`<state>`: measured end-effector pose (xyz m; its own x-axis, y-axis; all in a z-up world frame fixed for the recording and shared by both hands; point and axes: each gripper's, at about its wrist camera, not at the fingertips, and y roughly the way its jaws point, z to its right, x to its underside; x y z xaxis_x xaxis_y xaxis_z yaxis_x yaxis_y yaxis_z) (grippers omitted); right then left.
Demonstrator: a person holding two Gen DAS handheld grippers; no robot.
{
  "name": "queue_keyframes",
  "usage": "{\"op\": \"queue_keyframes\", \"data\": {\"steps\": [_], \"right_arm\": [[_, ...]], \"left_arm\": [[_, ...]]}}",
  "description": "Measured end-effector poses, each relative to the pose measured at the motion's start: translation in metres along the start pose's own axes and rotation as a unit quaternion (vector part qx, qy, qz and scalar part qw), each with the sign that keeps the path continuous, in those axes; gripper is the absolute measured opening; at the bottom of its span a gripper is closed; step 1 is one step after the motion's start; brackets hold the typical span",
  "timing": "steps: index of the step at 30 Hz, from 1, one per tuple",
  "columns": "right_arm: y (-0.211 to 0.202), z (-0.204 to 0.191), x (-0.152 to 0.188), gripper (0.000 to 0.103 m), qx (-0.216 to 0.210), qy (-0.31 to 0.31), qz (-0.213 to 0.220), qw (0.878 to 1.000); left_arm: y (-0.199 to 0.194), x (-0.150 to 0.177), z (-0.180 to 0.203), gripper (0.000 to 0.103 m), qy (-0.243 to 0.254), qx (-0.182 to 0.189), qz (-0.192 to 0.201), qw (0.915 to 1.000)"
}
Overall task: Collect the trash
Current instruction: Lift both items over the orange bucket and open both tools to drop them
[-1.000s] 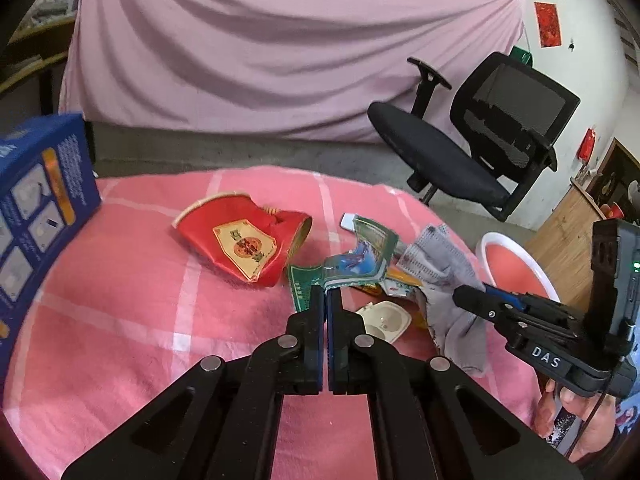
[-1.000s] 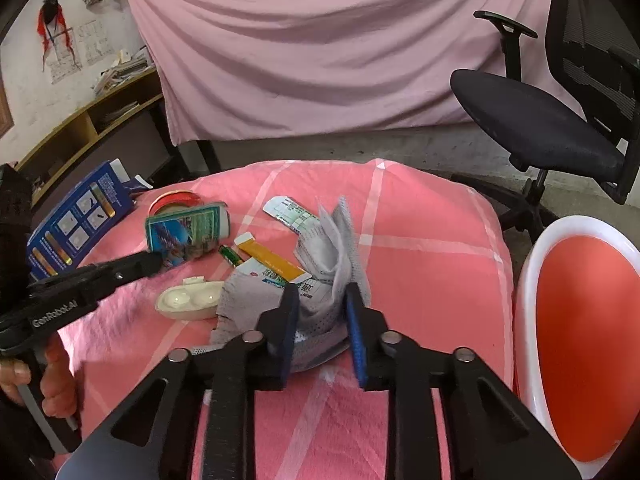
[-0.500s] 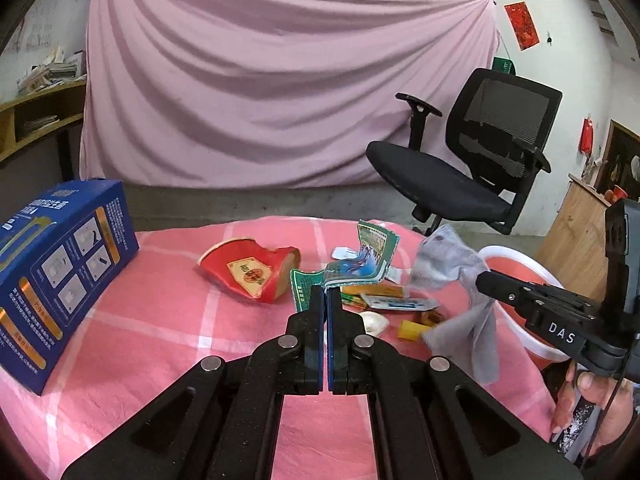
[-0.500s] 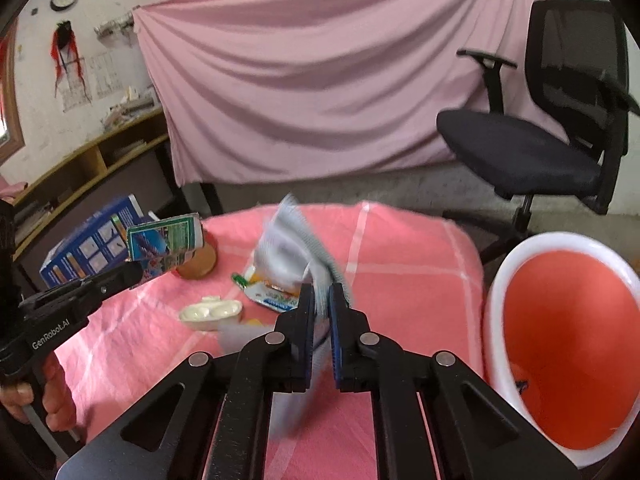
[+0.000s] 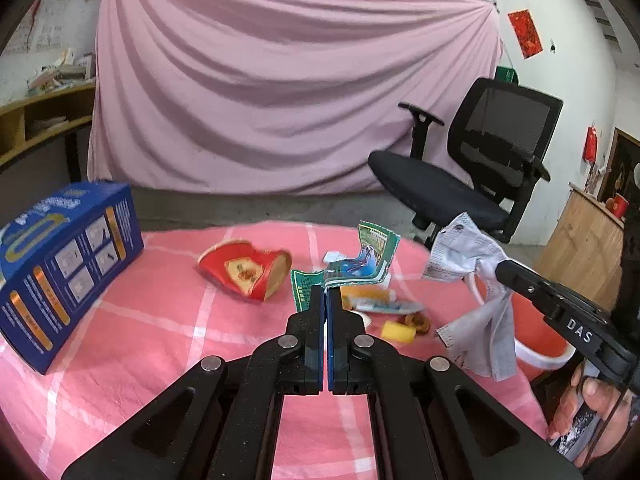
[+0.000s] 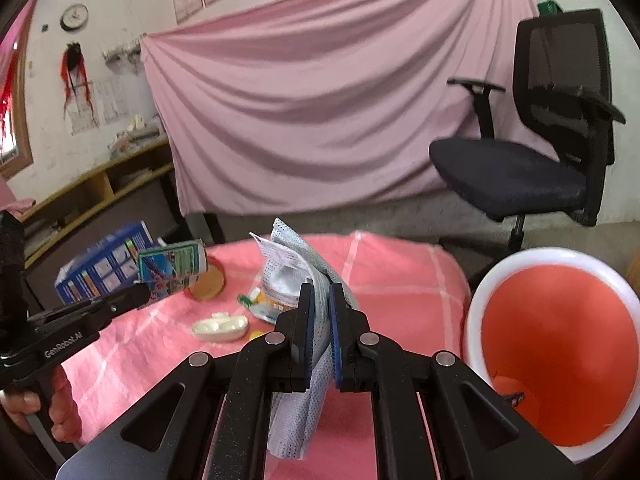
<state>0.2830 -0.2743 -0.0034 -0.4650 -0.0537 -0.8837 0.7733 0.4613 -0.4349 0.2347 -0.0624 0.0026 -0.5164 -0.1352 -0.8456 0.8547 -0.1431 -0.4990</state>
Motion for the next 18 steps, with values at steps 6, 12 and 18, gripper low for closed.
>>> {"op": "queue_keyframes", "data": {"steps": [6, 12, 18], "right_arm": [[-0.041, 0.005, -0.009, 0.005, 0.023, -0.009, 0.114, 0.993], [-0.082, 0.031, -0.014, 0.005, 0.069, 0.011, 0.216, 0.974], [-0.105, 0.063, -0.01, 0.005, 0.133, 0.025, 0.252, 0.958]], "left_arm": [[-0.014, -0.022, 0.03, 0.0, 0.015, 0.02, 0.054, 0.9982], [-0.017, -0.041, 0.076, 0.0, 0.031, 0.069, 0.094, 0.9928], [-0.006, -0.049, 0.124, 0.0, 0.05, 0.124, 0.109, 0.9851]]}}
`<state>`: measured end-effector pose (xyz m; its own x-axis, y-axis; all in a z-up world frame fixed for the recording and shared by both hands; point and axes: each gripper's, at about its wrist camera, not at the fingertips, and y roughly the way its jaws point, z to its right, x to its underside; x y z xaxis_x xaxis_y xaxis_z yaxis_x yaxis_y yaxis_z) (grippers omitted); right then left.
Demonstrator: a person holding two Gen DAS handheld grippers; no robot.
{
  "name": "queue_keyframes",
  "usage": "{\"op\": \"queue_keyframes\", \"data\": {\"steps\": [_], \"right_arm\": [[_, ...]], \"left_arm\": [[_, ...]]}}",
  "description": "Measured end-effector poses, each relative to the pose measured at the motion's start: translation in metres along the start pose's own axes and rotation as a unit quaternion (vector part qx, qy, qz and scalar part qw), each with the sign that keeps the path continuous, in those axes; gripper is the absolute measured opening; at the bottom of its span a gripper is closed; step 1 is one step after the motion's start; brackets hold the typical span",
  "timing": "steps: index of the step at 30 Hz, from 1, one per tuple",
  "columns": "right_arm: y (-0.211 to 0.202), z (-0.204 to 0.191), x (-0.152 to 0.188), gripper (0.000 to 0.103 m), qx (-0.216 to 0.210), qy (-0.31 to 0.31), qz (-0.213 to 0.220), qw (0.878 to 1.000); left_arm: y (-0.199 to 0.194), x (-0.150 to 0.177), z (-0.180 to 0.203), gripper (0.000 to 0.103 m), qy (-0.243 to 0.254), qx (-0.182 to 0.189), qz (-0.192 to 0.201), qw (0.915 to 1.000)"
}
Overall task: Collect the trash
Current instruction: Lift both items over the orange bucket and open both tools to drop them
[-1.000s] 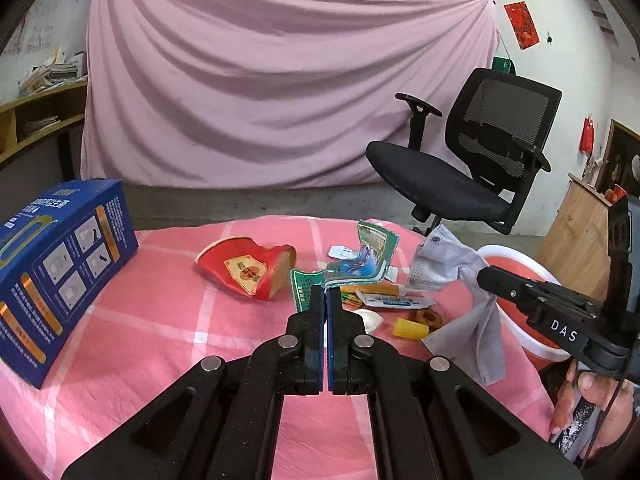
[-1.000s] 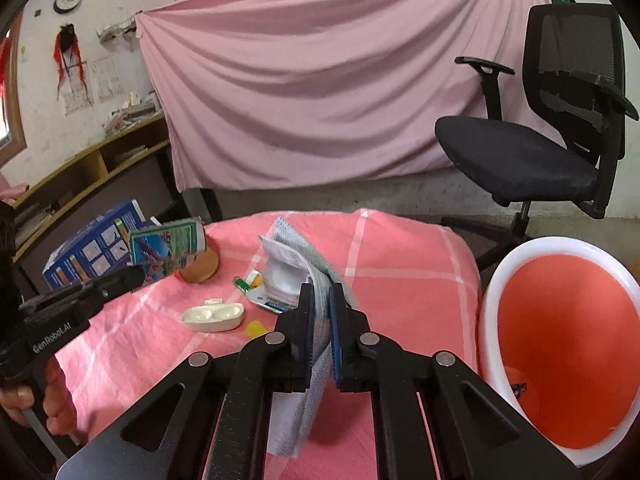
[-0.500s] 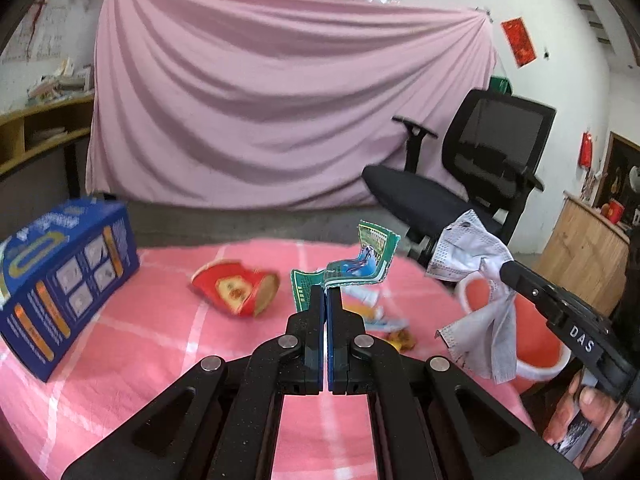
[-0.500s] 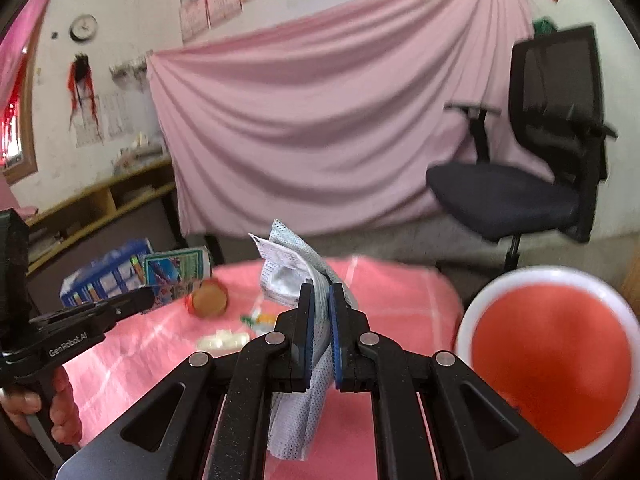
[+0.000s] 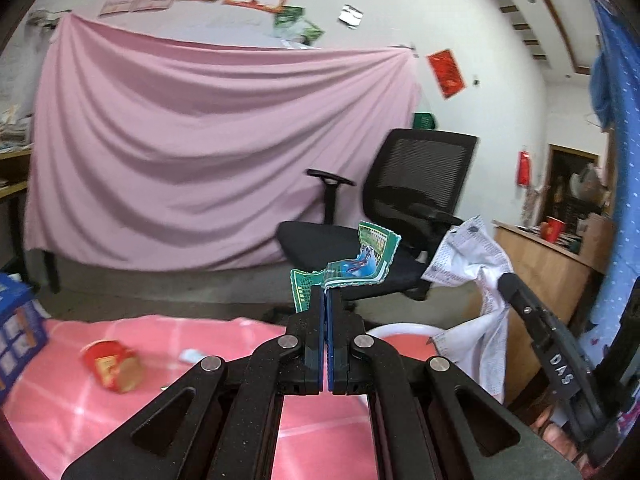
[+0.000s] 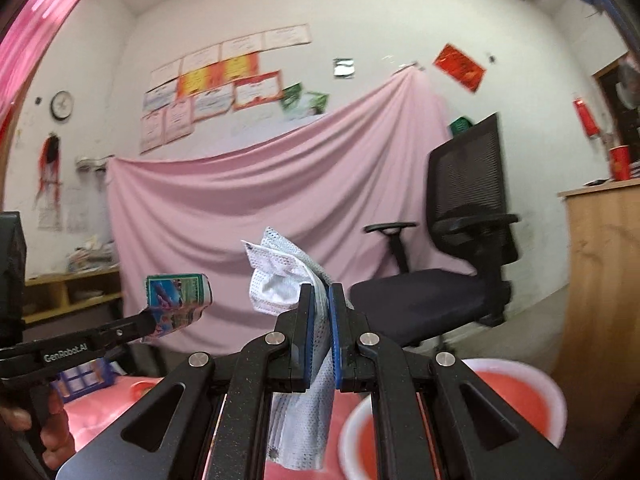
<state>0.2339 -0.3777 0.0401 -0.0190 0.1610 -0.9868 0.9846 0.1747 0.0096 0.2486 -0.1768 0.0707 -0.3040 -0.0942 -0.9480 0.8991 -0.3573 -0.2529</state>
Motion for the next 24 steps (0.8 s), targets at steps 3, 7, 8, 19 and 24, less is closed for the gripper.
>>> {"op": "queue_keyframes", "data": {"steps": [3, 7, 8, 19, 24], "right_arm": [[-0.002, 0.021, 0.002, 0.005, 0.027, 0.015, -0.002, 1.0], [-0.001, 0.045, 0.01, 0.005, 0.058, 0.028, -0.018, 0.998], [0.001, 0.051, 0.012, 0.005, 0.065, 0.032, -0.024, 0.997], [0.022, 0.082, 0.029, 0.005, 0.092, 0.057, -0.088, 0.99], [0.025, 0.084, 0.034, 0.006, 0.098, 0.059, -0.109, 0.987]], "left_arm": [[0.018, 0.0, 0.02, 0.0, 0.007, 0.022, -0.008, 0.9997], [0.052, 0.002, 0.042, 0.0, 0.004, 0.047, -0.047, 0.9978], [0.058, 0.003, 0.047, 0.0, 0.003, 0.051, -0.055, 0.9972], [0.129, 0.032, 0.065, 0.0, -0.023, 0.074, -0.179, 0.9807], [0.144, 0.048, 0.061, 0.0, -0.044, 0.085, -0.222, 0.9705]]}}
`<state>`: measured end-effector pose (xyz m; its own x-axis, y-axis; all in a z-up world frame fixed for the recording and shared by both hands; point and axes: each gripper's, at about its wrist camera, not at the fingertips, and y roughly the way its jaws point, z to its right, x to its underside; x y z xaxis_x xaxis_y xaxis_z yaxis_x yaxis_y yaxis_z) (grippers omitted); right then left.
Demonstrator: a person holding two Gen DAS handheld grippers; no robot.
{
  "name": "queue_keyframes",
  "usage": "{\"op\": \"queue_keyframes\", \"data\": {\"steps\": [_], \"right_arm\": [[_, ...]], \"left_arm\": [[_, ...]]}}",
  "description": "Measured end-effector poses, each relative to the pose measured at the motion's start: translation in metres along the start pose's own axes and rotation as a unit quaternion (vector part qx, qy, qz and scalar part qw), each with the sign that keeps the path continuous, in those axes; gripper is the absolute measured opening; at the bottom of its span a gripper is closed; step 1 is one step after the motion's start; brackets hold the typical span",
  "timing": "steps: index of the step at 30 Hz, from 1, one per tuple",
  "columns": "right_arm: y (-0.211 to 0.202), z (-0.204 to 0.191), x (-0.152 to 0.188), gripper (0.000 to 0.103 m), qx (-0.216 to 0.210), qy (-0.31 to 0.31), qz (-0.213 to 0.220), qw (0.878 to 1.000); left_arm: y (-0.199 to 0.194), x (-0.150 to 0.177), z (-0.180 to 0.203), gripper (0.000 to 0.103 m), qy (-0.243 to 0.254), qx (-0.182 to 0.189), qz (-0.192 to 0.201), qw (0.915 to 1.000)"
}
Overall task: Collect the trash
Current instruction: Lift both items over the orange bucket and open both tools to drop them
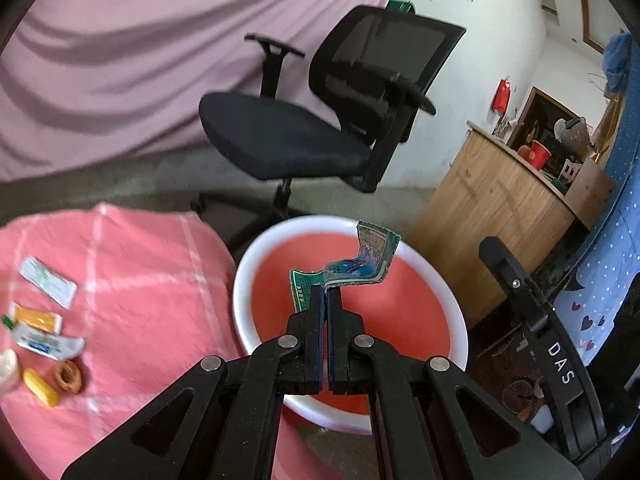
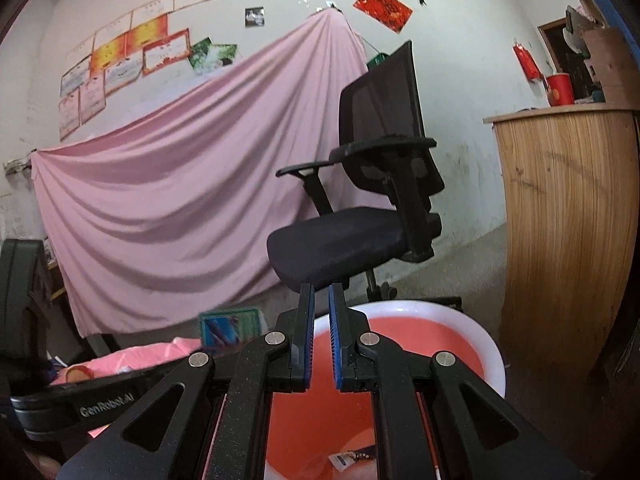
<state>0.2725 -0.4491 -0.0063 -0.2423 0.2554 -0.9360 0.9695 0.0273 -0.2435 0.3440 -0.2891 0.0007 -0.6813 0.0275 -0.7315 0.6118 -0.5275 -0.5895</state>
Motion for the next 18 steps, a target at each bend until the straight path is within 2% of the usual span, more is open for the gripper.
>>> {"op": "queue_keyframes", "data": {"steps": [5, 8, 10, 13, 16, 18], "right_arm": [[0.003, 0.001, 0.002, 0.007, 0.007, 0.002, -0.014, 1.0], [0.004, 0.001, 0.001, 0.007, 0.01, 0.002, -0.018, 1.0], [0.003, -0.001, 0.001, 0.009, 0.01, 0.0, -0.019, 1.0], [0.001, -0.006, 0.0, 0.01, 0.007, -0.004, -0.016, 1.0], [-0.001, -0.012, -0.002, 0.013, 0.002, -0.009, -0.011, 1.0], [-0.004, -0.018, -0.003, 0.026, -0.003, -0.013, -0.004, 1.0]], "left_arm": [[0.004, 0.003, -0.008, 0.002, -0.018, -0.001, -0.018, 0.9997], [0.0, 0.005, -0.013, 0.012, -0.028, -0.005, -0.016, 0.9995], [-0.006, 0.004, -0.018, 0.022, -0.036, -0.005, -0.009, 0.9993], [-0.021, 0.004, -0.024, 0.025, -0.043, -0.016, 0.009, 0.9989], [-0.044, 0.006, -0.031, 0.028, -0.037, -0.053, 0.047, 0.9968], [-0.06, 0.007, -0.037, 0.034, -0.034, -0.078, 0.071, 0.9938]]}}
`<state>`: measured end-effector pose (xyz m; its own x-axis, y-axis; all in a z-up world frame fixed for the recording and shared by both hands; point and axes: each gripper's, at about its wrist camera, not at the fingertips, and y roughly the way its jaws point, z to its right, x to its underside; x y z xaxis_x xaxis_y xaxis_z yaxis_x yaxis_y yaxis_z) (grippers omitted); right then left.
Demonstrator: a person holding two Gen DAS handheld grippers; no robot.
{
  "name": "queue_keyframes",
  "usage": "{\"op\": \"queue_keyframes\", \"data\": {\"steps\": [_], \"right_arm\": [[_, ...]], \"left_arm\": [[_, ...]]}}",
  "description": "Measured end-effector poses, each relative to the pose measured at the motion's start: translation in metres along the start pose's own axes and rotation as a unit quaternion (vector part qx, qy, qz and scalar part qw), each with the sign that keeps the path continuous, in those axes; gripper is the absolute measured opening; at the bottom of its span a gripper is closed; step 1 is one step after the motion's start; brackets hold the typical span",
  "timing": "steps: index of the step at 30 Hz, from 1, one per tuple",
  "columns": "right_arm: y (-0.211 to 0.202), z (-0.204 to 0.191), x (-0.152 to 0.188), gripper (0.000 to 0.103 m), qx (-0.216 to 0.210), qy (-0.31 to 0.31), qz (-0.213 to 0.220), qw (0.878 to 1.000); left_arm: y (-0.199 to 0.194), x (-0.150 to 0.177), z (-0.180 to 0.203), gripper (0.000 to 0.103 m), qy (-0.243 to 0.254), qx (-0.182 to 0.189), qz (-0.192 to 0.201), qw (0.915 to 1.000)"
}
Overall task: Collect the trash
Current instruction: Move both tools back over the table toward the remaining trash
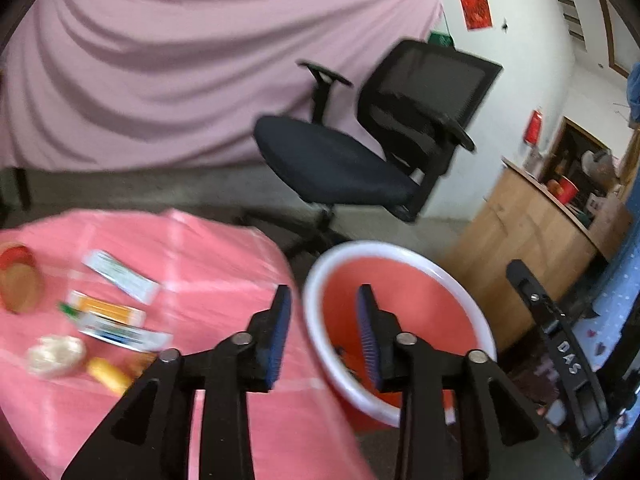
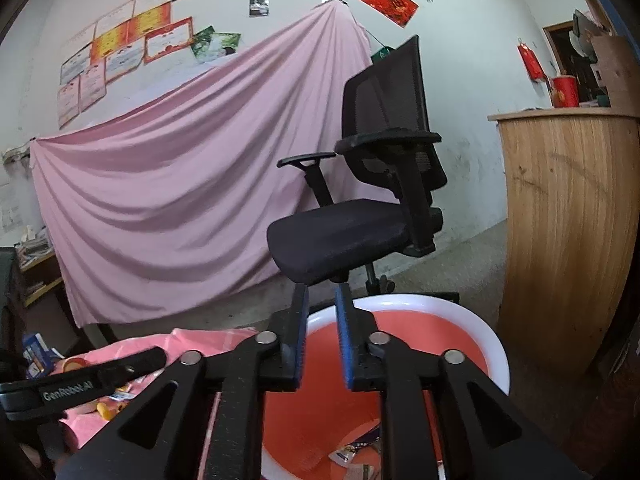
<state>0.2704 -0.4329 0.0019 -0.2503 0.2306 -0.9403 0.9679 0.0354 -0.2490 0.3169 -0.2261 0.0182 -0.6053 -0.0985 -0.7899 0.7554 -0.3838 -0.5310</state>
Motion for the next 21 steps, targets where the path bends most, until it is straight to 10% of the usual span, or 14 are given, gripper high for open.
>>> {"op": "queue_keyframes", "data": {"steps": [7, 14, 21], "right_arm": [[-0.012, -0.032, -0.007, 0.036, -0.034, -0.022, 0.027, 0.999], [-0.027, -0.079, -0.007, 0.088, -0.072, -0.057, 0.069, 0.993], [-0.036, -0.121, 0.003, 0.103, -0.115, -0.085, 0.098, 0.985]], "left_arm": [[-0.053, -0.003, -0.035, 0.051, -0.011, -0.059, 0.075, 0.9954], [-0.104, 0.004, -0.076, 0.099, -0.025, -0.119, 0.148, 0.9816], [-0.147, 0.02, -0.118, 0.101, -0.027, -0.178, 0.188, 0.9657]]}}
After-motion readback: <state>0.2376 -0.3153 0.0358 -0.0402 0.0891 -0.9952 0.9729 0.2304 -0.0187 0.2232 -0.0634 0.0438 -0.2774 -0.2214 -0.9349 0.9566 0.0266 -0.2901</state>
